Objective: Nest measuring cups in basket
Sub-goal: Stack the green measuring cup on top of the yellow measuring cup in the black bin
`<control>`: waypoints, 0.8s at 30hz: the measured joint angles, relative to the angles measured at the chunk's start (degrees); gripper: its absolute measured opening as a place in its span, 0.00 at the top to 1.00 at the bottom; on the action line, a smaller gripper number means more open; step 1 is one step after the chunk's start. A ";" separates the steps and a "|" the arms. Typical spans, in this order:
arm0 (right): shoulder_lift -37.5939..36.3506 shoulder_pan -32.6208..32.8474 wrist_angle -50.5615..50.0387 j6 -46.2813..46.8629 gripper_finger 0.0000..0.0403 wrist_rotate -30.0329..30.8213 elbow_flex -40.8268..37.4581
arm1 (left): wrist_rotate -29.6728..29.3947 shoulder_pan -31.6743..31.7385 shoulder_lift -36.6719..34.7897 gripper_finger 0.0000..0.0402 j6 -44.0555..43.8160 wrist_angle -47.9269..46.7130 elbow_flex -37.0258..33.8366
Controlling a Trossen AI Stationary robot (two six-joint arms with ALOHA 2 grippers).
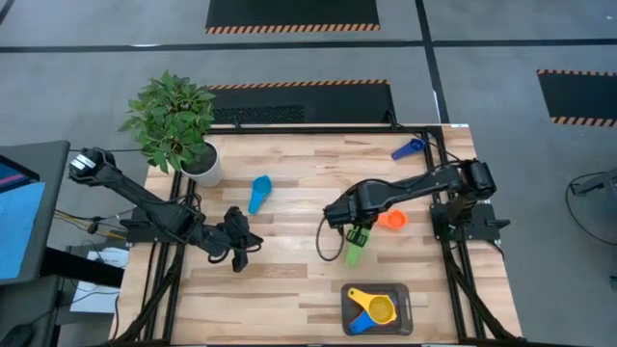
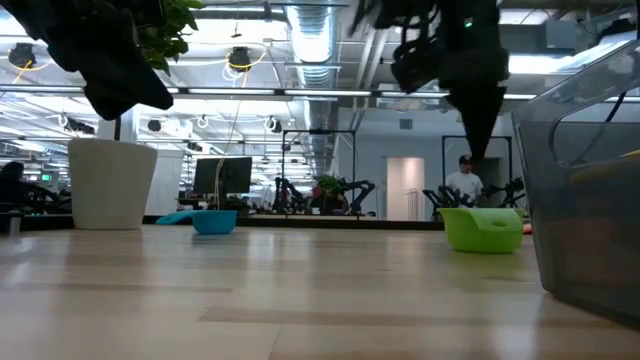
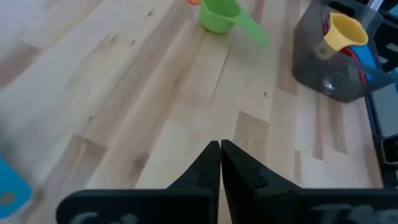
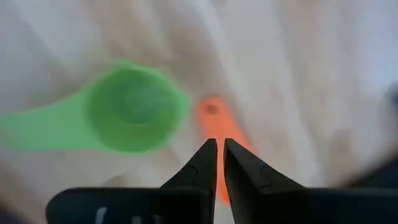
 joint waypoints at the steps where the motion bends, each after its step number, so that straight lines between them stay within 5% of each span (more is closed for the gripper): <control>1: -0.66 0.24 -0.49 1.30 0.88 2.35 -0.33 | 0.23 0.00 0.00 1.00 -0.87 0.00 0.00; 5: -6.31 1.64 0.83 8.89 0.88 9.07 -5.10 | 0.23 0.00 0.00 1.00 -3.72 -0.02 0.00; 13: -21.64 6.62 25.62 25.15 0.92 4.20 -22.92 | -1.50 0.25 0.00 1.00 -5.08 -0.04 0.04; 24: -20.72 6.36 32.75 25.01 0.96 1.44 -25.79 | -1.25 2.30 0.02 1.00 -8.24 -0.04 0.07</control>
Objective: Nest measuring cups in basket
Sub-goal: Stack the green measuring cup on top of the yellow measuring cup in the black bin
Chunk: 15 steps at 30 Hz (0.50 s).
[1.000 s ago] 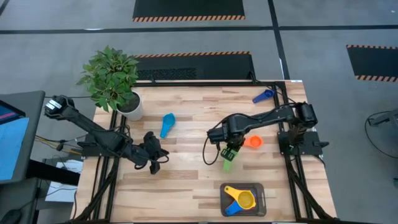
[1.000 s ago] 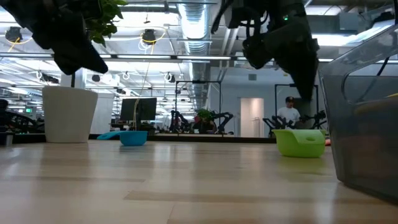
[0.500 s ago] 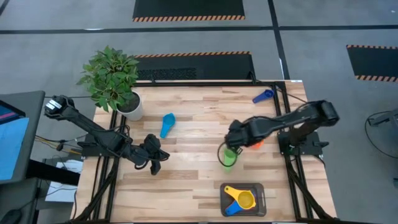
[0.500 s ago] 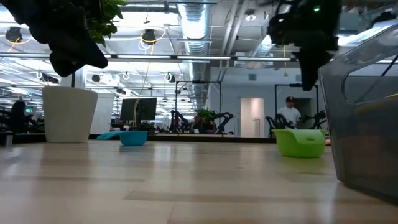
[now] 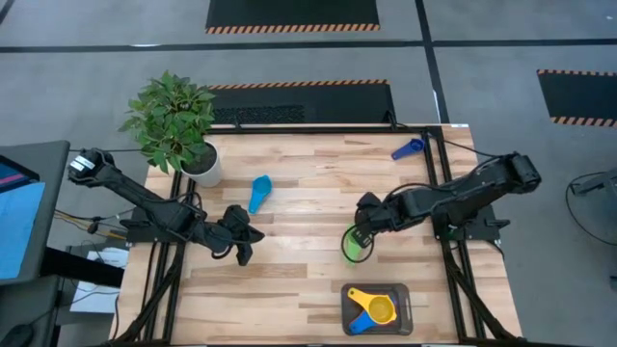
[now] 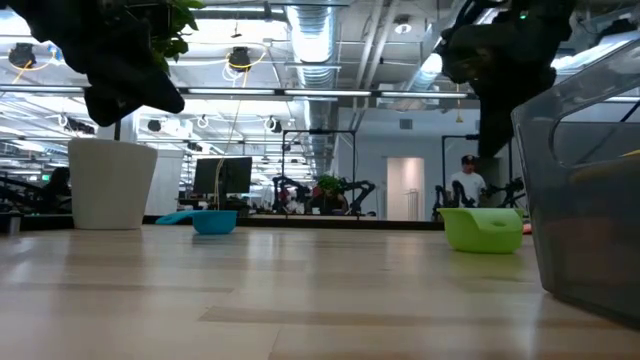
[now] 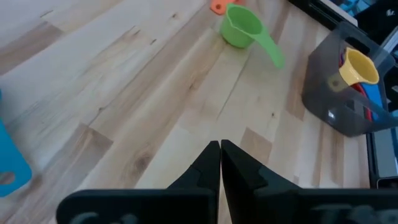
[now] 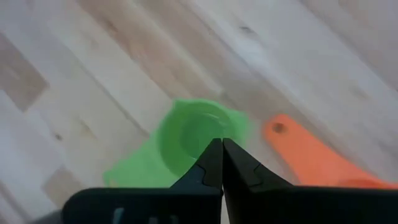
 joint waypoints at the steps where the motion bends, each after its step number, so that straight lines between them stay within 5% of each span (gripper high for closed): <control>1: 0.42 0.02 0.73 -0.15 0.95 -0.24 -0.02 | -0.02 0.04 0.00 1.00 -0.02 0.02 0.00; 9: 3.06 1.66 3.17 -4.41 0.78 -1.53 0.00 | -0.04 0.04 0.00 1.00 -0.48 1.17 0.02; 15: 3.75 3.12 0.83 4.85 0.61 -1.33 -0.01 | -0.07 0.02 0.00 1.00 -1.02 1.67 0.02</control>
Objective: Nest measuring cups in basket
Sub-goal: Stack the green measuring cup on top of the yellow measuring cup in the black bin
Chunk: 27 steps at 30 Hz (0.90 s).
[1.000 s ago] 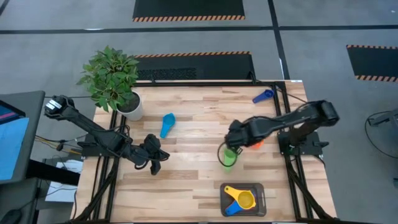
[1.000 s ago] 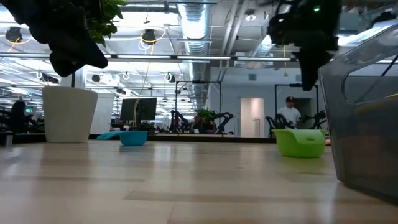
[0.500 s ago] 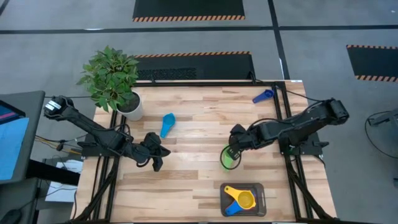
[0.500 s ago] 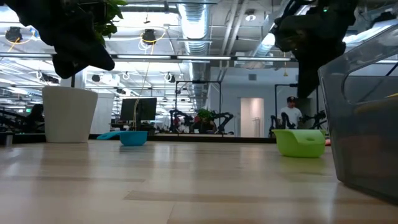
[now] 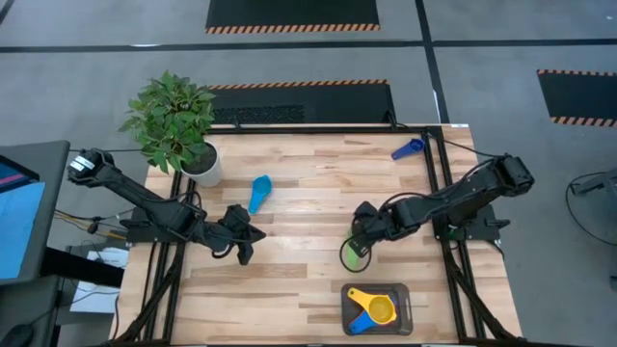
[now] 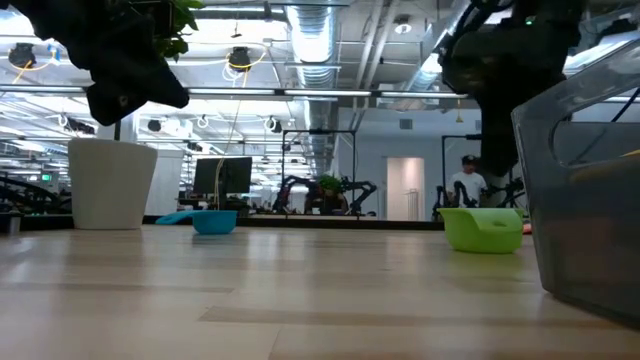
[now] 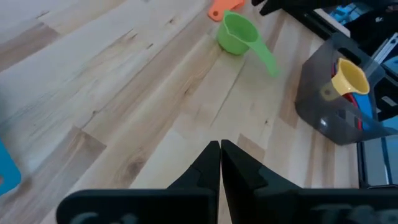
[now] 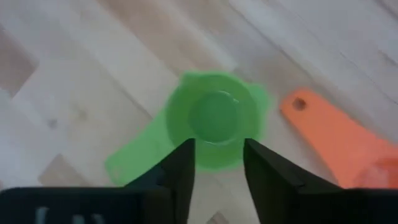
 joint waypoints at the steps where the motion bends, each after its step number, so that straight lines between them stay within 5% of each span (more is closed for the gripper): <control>1: 0.01 0.06 -1.15 2.16 0.58 0.92 -0.01 | 0.00 0.00 0.00 1.00 -0.03 0.01 0.00; 6: 0.00 -0.18 -8.09 10.63 0.48 4.66 -0.01 | -0.04 0.00 0.00 1.00 -0.09 0.00 0.00; 11: 0.01 -0.04 -4.06 11.24 0.42 4.18 -0.05 | -0.17 0.00 0.00 1.00 0.03 -0.05 0.00; 27: 11.64 0.09 3.03 7.91 0.44 2.93 0.03 | 0.24 0.00 0.00 1.00 0.15 -0.11 0.00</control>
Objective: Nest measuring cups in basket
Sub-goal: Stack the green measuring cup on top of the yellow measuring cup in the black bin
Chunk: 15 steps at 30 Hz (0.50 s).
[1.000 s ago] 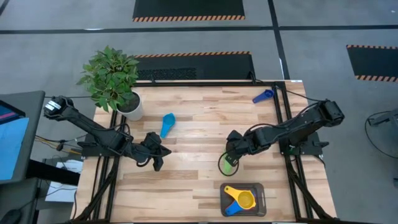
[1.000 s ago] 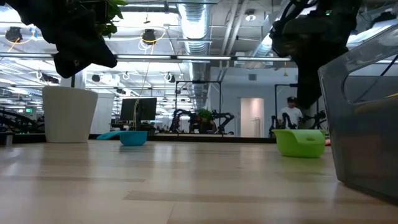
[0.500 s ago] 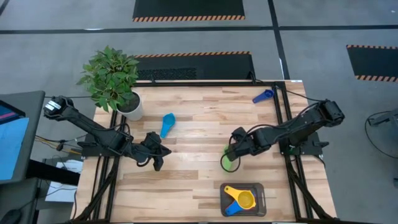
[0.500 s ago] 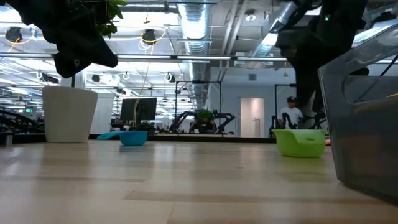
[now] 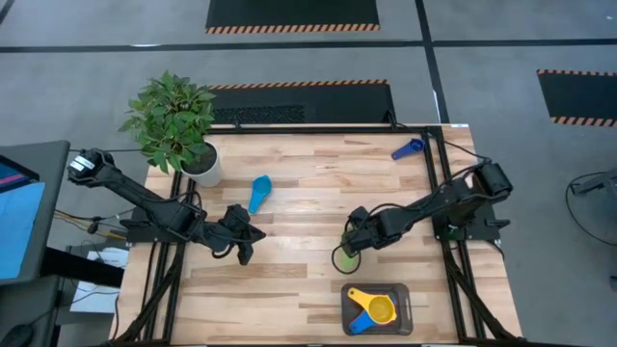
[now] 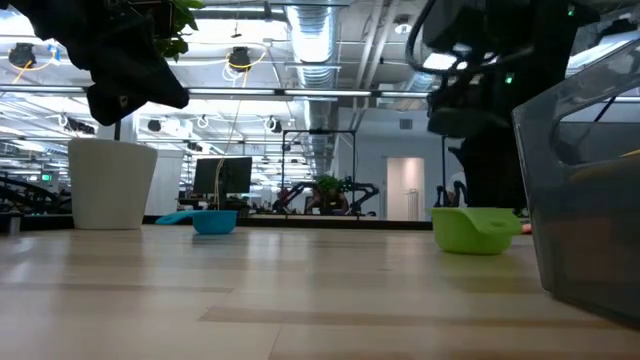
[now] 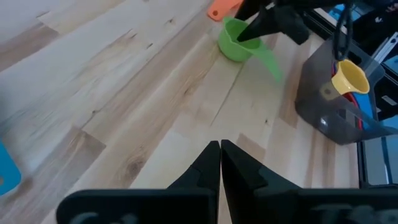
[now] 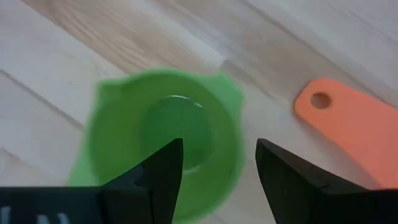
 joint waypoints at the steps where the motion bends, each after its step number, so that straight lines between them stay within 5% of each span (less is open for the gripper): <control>1: 0.59 0.03 0.23 0.12 0.44 -0.10 -0.01 | 0.24 0.00 0.00 1.00 0.00 -0.02 0.00; 15: 1.07 -0.79 -1.09 -1.11 0.51 -1.88 2.86 | 0.37 0.00 0.00 1.00 -0.11 -0.02 0.00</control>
